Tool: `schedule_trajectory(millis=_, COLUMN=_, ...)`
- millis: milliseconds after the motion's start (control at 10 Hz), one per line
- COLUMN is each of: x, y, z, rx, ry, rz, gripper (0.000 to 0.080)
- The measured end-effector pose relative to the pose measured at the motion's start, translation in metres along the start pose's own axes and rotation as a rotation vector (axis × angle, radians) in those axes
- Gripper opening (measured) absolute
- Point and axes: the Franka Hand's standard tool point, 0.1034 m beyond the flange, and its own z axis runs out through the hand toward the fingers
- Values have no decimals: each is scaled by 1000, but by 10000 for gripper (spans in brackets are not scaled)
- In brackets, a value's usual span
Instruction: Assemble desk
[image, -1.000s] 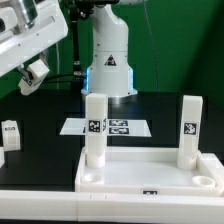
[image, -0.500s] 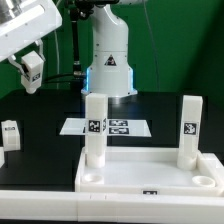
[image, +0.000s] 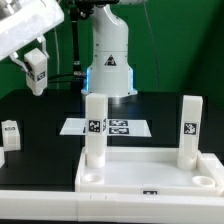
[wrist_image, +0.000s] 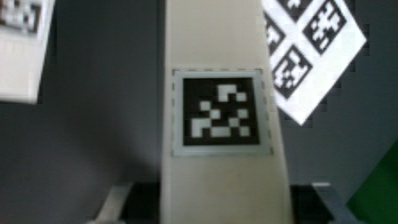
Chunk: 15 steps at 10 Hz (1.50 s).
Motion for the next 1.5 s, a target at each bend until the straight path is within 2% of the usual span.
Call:
schedule_trajectory(millis=100, x=15, y=4, z=-4, rx=-11, ry=-8, rz=-9, gripper=290)
schedule_trajectory(millis=300, x=6, y=5, z=-2, rx=-5, ry=-1, rz=3, gripper=290)
schedule_trajectory(millis=500, x=6, y=5, z=-1, rx=-5, ry=0, rz=3, gripper=290)
schedule_trajectory(millis=600, x=10, y=7, z=2, rx=-18, ry=102, rz=24, gripper=290)
schedule_trajectory(millis=700, x=25, y=5, z=2, rx=-15, ry=183, rz=63, gripper=290)
schedule_trajectory(millis=900, x=55, y=9, z=-5, rx=-32, ry=255, rz=41, gripper=290)
schedule_trajectory(millis=1000, x=62, y=11, z=-9, rx=-37, ry=295, rz=51, gripper=290)
schedule_trajectory(millis=1300, x=48, y=15, z=-7, rx=-32, ry=391, rz=80, gripper=290)
schedule_trajectory(millis=1400, x=55, y=16, z=-11, rx=-48, ry=388, rz=133, gripper=290)
schedule_trajectory(millis=1500, x=84, y=8, z=-22, rx=-92, ry=399, rz=149, gripper=290)
